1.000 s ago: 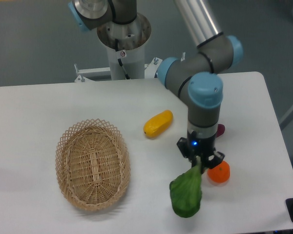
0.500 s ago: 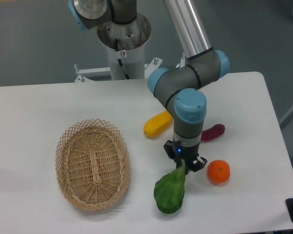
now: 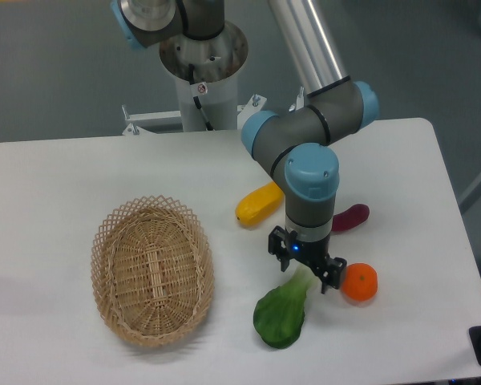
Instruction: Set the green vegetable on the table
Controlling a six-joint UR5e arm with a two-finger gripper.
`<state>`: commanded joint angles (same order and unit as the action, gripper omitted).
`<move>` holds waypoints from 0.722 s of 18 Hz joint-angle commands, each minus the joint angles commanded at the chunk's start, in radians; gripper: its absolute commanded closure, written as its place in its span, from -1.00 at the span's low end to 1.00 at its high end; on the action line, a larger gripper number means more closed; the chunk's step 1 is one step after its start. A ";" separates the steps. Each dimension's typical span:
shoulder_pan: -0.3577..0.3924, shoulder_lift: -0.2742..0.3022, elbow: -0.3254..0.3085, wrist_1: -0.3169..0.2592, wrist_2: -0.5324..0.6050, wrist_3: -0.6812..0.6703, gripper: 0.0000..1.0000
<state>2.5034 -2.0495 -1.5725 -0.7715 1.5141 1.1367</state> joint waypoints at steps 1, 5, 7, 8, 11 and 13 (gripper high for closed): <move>0.012 0.008 0.014 -0.003 -0.002 0.002 -1.00; 0.060 0.037 0.048 -0.064 -0.003 0.086 -1.00; 0.092 0.061 0.055 -0.129 -0.005 0.138 -1.00; 0.112 0.072 0.055 -0.153 -0.006 0.170 -1.00; 0.172 0.113 0.054 -0.236 -0.015 0.280 -1.00; 0.195 0.130 0.054 -0.270 -0.015 0.337 -1.00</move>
<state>2.6981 -1.9191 -1.5186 -1.0415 1.4987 1.4739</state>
